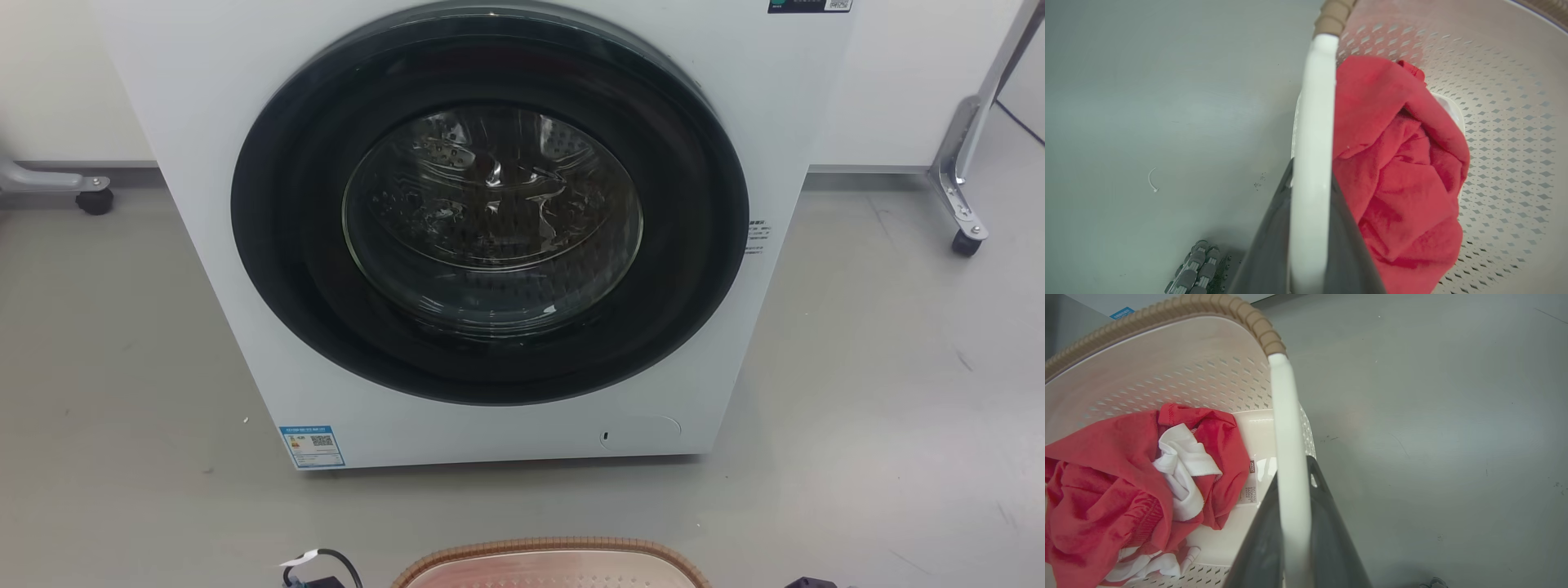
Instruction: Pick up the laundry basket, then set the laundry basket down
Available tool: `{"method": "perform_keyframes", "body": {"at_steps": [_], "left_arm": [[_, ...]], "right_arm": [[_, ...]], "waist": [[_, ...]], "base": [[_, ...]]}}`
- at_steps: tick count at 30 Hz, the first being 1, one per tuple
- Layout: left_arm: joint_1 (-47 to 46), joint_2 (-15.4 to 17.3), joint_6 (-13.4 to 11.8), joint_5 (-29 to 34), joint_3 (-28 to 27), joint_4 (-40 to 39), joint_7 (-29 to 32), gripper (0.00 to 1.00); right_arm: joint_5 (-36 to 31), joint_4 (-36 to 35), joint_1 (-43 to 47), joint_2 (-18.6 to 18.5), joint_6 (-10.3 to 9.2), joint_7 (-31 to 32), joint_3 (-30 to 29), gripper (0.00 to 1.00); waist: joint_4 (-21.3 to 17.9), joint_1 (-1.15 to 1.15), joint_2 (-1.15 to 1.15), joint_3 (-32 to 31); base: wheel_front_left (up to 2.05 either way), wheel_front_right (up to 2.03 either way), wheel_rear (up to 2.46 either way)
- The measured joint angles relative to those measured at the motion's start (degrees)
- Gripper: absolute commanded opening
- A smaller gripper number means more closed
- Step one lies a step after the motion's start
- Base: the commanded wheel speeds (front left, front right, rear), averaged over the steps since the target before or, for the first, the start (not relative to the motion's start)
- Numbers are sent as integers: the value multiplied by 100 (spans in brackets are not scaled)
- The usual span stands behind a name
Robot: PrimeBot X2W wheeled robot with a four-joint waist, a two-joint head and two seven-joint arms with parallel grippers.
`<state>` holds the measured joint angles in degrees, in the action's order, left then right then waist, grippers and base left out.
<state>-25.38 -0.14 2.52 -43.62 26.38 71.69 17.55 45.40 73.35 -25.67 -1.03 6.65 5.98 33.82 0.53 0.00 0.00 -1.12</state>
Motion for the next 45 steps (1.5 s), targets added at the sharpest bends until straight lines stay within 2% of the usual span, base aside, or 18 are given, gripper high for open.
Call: {"method": "perform_keyframes", "body": {"at_steps": [23,45], "left_arm": [[-65,0,-1,-21,51,-4,-338,0],[-1002,123,-58,-15,-8,-159,-978,0]], "right_arm": [[45,1,-120,-1,25,-319,26,0],[-158,-207,-1183,-38,-73,-865,69,0]], "waist": [[-18,0,0,387],[-73,1,0,1696]], "base": [[0,0,0],[0,0,0]]}}
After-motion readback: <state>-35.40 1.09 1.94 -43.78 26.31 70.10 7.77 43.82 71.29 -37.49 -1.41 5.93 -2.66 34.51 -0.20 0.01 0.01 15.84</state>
